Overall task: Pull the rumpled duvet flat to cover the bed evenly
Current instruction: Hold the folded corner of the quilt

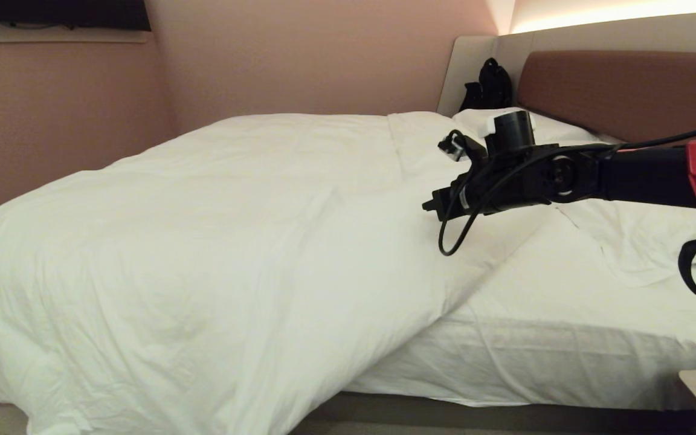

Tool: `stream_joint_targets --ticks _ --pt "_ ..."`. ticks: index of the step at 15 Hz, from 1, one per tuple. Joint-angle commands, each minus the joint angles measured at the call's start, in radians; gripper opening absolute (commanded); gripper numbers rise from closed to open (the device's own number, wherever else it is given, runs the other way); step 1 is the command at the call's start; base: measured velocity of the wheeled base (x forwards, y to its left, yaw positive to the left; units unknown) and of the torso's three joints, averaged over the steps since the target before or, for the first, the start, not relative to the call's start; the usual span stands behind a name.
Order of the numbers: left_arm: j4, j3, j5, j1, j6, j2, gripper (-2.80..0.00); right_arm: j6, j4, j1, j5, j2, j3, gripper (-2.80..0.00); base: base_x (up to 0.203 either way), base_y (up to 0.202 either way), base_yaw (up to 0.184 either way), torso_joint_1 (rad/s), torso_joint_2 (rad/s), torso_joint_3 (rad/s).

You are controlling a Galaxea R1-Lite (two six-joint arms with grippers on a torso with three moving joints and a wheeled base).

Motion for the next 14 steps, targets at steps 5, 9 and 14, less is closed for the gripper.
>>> stream_joint_targets --ticks 5,9,14 --pt "0.0 0.0 0.0 0.0 0.0 0.0 -2.8 -0.199 0.001 0.017 -0.032 0.011 0.021 0.0 0.0 0.0 0.0 0.0 0.0 0.0" --pt "0.0 0.0 0.0 0.0 0.0 0.0 -2.8 -0.301 0.0 0.019 -0.037 0.014 0.018 0.0 0.0 0.0 0.0 0.0 0.0 0.0" --pt "0.0 0.0 0.0 0.0 0.0 0.0 -2.8 -0.389 -0.103 0.017 -0.038 0.053 0.019 0.0 0.0 0.0 0.0 0.0 0.0 0.0"
